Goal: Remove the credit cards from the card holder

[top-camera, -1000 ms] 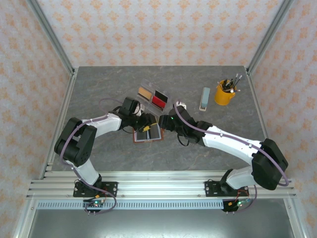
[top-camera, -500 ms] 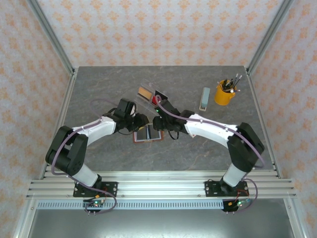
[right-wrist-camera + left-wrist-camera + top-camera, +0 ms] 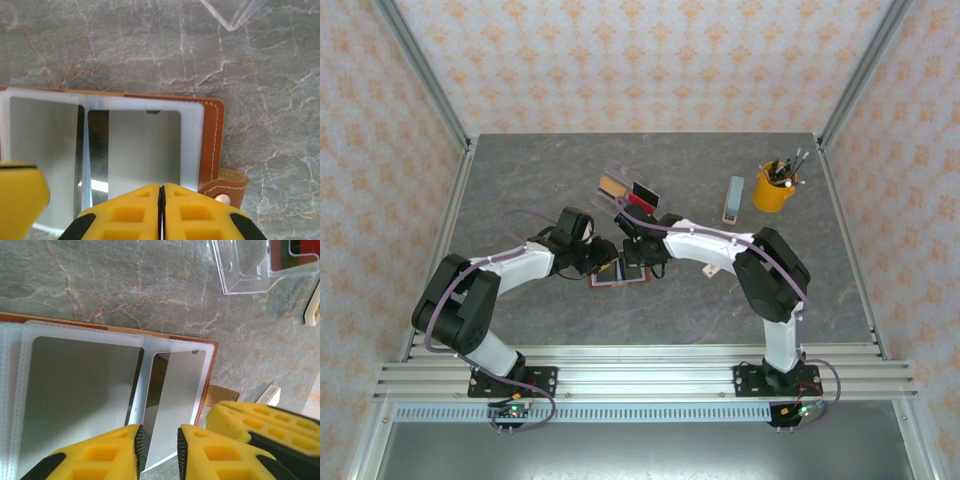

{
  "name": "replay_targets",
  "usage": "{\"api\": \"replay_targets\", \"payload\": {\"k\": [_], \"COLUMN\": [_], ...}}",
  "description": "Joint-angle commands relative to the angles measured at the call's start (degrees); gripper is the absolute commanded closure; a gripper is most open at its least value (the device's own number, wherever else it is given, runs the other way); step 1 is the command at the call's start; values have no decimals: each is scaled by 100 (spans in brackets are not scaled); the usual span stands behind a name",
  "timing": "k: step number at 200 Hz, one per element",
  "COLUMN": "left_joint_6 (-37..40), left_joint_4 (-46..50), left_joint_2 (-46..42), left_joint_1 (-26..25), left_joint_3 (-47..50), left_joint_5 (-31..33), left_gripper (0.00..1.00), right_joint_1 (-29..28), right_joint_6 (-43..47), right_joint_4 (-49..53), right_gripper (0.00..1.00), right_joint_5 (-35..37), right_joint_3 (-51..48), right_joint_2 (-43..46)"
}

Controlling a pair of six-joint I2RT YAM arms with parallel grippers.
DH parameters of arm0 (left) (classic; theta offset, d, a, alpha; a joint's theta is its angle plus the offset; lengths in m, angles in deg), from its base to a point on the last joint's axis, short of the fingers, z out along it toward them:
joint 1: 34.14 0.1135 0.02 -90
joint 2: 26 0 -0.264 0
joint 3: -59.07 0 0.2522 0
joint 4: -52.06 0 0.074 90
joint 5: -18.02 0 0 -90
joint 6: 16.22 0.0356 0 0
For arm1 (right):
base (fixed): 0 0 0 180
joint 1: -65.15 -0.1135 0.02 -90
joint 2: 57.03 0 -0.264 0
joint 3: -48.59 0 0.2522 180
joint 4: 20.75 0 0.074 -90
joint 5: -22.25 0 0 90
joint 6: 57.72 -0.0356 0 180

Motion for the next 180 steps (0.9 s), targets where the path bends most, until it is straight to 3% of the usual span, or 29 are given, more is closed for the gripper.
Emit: {"api": "replay_targets", "payload": {"k": [1, 69, 132, 180], "left_joint_6": [285, 599, 522, 459], "left_joint_4": [192, 346, -171, -295], "left_joint_2": [33, 215, 458, 782], "left_joint_1": [-46, -44, -59, -96], "left_joint_3": [-207, -355, -467, -590], "left_joint_5": [-95, -146, -394, -457], "left_gripper": [71, 72, 72, 77], "right_joint_1": [28, 131, 251, 279], "right_joint_6": [-71, -135, -225, -327], "right_joint_4": [351, 272, 37, -111], "right_gripper": [90, 87, 86, 87], "right_joint_5": [420, 32, -322, -453], "right_joint_3": [242, 371, 53, -117], "right_joint_2": [-183, -448, -421, -480]}}
